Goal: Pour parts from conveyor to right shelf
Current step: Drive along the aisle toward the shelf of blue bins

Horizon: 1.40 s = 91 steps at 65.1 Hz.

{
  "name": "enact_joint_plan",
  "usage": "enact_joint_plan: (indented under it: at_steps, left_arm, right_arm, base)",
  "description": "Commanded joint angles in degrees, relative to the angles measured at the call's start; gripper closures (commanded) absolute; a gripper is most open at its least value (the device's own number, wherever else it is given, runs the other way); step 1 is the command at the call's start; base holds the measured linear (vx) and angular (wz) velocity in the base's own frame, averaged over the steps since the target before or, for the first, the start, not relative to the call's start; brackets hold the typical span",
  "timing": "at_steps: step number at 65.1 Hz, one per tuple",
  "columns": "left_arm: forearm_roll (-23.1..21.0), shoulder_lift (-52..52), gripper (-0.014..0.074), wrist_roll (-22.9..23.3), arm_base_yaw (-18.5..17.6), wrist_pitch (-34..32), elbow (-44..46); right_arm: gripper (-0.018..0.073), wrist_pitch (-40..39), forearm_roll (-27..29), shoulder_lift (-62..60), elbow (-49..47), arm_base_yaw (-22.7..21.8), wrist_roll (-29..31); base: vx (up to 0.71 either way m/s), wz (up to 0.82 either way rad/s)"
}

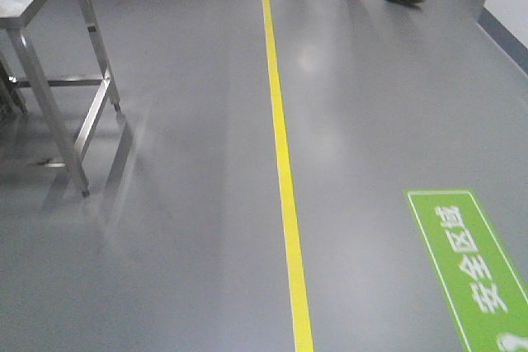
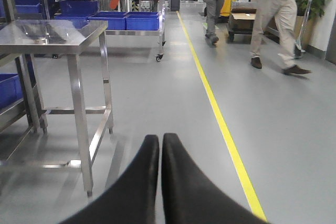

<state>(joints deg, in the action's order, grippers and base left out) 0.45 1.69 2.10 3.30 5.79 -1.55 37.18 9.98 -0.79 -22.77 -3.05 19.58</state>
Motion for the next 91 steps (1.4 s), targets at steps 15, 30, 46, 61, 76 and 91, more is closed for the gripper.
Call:
enact_joint_plan:
  at_steps: [15, 30, 46, 61, 76, 91]
  left_arm:
    - [-0.5, 1.0, 0.0602, 0.5, -0.1, -4.5, 1.1]
    - [-0.5, 1.0, 0.0602, 0.5, -0.1, -4.5, 1.1]
    - [-0.5, 1.0, 0.0602, 0.5, -0.1, -4.5, 1.1]
    - [-0.5, 1.0, 0.0602, 0.5, -0.1, -4.5, 1.1]
    - [-0.5, 1.0, 0.0602, 0.5, -0.1, -4.5, 1.1]
    - [-0.5, 1.0, 0.0602, 0.5, -0.1, -4.5, 1.1]
  right_arm:
    - [0.0564, -4.9, 0.4, 1.4, -1.3, 0.2, 0.5]
    - [0.0564, -4.9, 0.4, 1.4, -1.3, 0.2, 0.5]
    - [0.0564, -4.9, 0.4, 1.4, -1.3, 0.2, 0.5]
    - [0.0564, -4.9, 0.4, 1.4, -1.3, 0.2, 0.5]
    - [0.0564, -4.9, 0.4, 1.4, -1.3, 0.2, 0.5]
    - [0.0564, -4.9, 0.4, 1.4, -1.3, 0.2, 0.5]
  base:
    - [0.82, 0.06]
    - [0.81, 0.08]
    - [0.79, 0.04]
    - [0.80, 0.00]
    - [0.80, 0.00]
    - [0.80, 0.02]
